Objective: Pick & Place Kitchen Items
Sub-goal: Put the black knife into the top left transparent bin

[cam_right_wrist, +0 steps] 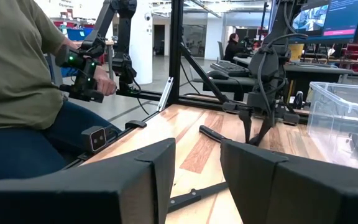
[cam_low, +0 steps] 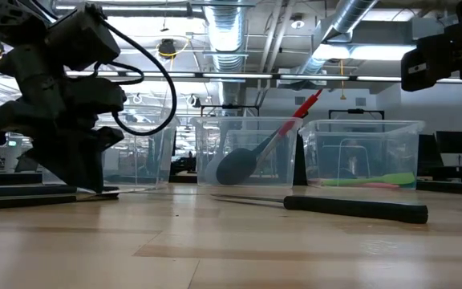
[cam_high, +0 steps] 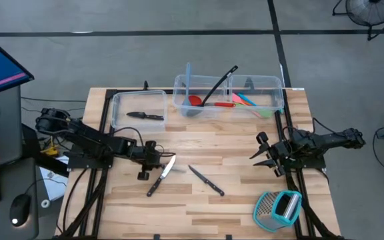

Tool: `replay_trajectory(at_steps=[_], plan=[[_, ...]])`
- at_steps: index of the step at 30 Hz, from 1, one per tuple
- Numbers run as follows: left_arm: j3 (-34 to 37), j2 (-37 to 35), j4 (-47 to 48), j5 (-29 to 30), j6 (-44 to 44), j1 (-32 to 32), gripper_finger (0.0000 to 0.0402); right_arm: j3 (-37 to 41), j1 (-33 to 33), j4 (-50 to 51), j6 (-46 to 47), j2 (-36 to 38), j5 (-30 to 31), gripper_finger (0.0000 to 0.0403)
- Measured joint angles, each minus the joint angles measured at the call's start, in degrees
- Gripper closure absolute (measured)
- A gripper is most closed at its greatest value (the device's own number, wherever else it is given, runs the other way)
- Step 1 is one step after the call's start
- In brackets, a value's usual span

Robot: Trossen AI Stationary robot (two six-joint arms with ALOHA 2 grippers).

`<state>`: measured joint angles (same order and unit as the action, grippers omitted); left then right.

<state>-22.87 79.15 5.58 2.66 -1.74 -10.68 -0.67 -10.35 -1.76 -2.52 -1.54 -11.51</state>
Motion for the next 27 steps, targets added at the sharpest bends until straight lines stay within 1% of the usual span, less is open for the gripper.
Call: replay_trajectory(at_steps=[3,5,11,16,20,27], plan=[[0.0,-0.1,0.1,-0.1,0.0,-0.1,0.0360,0.0,0.0,0.0,0.0,0.0,0.0,0.0278],[-0.1,-0.1,0.1,-0.3,0.0,-0.1,0.0372,0.0,0.0,0.0,0.0,0.0,0.0,0.0278],[-0.1,-0.5,0.0,-0.5,-1.2,0.0,0.0372,0.0,0.0,0.0,0.0,0.0,0.0,0.0278],[-1.6,-2.1,1.1,-0.2,-1.8,0.0,0.0372,0.0,0.0,0.0,0.0,0.0,0.0,0.0278],[-2.9,-4.1,0.6,-0.1,-2.3,0.0,0.0372,0.0,0.0,0.0,0.0,0.0,0.0,0.0278],[-3.3,-8.0,0.0,0.3,-6.4,1.0,0.0372,0.0,0.0,0.0,0.0,0.0,0.0,0.0278]])
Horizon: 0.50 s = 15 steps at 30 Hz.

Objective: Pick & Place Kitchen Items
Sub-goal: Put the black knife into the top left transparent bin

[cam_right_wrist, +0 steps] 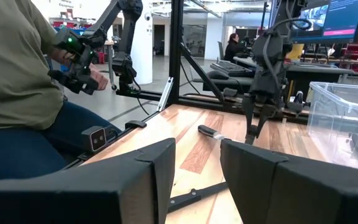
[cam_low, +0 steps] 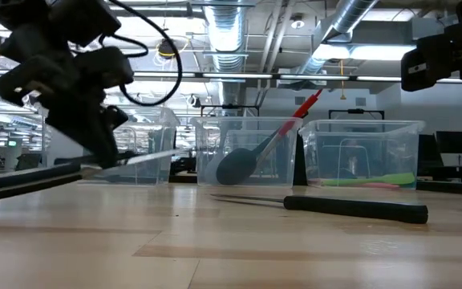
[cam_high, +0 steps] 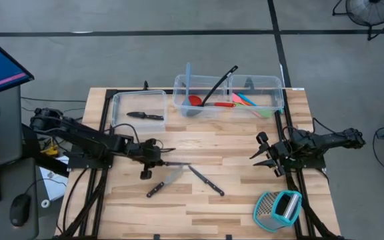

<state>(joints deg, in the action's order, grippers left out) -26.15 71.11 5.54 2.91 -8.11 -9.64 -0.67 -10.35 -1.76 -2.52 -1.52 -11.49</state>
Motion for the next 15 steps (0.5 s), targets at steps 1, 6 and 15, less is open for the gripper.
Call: replay_trajectory(at_steps=[1,6,15], plan=[[0.0,-0.7,-0.2,0.1,-0.8,0.2,0.0372,0.0,0.0,0.0,0.0,0.0,0.0,0.0278],[-0.1,-5.0,-0.7,0.2,-3.7,1.6,0.0372,0.0,0.0,0.0,0.0,0.0,0.0,0.0278],[-0.2,-14.0,-7.0,-2.6,-8.6,4.0,0.0372,0.0,0.0,0.0,0.0,0.0,0.0,0.0278]])
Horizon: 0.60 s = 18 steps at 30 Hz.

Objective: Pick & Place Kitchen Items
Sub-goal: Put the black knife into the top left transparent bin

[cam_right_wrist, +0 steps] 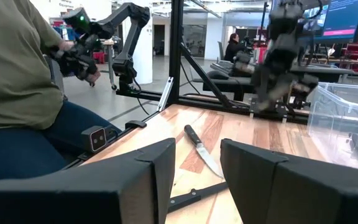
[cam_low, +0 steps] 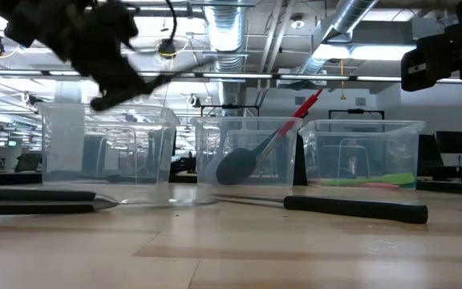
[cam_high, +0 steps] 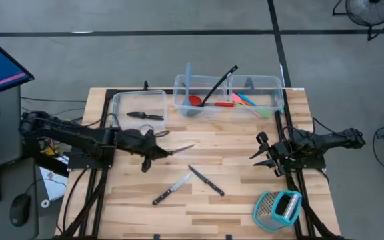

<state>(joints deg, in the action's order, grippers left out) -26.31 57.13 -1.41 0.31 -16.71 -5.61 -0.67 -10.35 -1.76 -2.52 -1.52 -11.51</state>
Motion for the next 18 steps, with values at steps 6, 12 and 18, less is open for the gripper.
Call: replay_trajectory(at_steps=[6,12,18], plan=[[-0.1,-6.9,-9.6,-4.5,-0.7,0.3,0.0372,0.0,0.0,0.0,0.0,0.0,0.0,0.0278],[-0.1,-12.6,-20.5,-10.6,-2.1,0.3,0.0371,0.0,0.0,0.0,0.0,0.0,0.0,0.0278],[-0.1,-16.7,-29.8,-17.3,-2.2,0.3,0.0371,0.0,0.0,0.0,0.0,0.0,0.0,0.0278]])
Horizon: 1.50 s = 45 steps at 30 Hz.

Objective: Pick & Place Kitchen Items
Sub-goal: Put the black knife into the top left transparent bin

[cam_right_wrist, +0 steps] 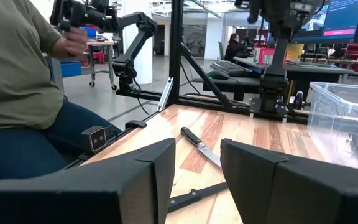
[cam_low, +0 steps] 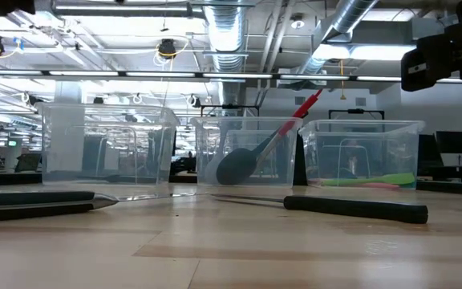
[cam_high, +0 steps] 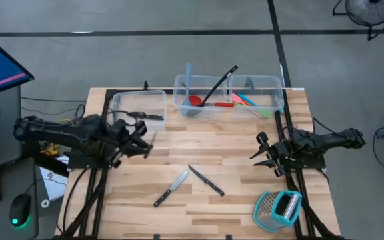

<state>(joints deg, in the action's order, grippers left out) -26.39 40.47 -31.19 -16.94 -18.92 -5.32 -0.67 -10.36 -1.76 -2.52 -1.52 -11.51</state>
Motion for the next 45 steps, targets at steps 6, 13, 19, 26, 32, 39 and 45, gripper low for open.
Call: replay_trajectory(at_steps=[6,13,19,26,32,39,45], plan=[[0.0,-2.5,-3.1,-2.5,0.0,0.0,0.0371,0.0,0.0,0.0,0.0,0.0,0.0,0.0278],[0.0,-3.4,-0.6,0.3,0.6,5.0,0.0369,0.0,0.0,0.0,0.0,0.0,0.0,0.0278],[0.0,-3.8,13.1,6.2,3.6,16.3,0.0369,0.0,0.0,0.0,0.0,0.0,0.0,0.0278],[-5.3,-3.7,35.2,6.2,11.9,32.5,0.0369,0.0,0.0,0.0,0.0,0.0,0.0,0.0278],[-10.7,-3.7,51.9,10.8,21.6,42.7,0.0369,0.0,0.0,0.0,0.0,0.0,0.0,0.0278],[-11.2,-3.5,70.1,15.8,32.3,49.2,0.0369,0.0,0.0,0.0,0.0,0.0,0.0,0.0278],[-11.0,-2.9,71.7,19.0,33.6,50.5,0.0369,0.0,0.0,0.0,0.0,0.0,0.0,0.0278]])
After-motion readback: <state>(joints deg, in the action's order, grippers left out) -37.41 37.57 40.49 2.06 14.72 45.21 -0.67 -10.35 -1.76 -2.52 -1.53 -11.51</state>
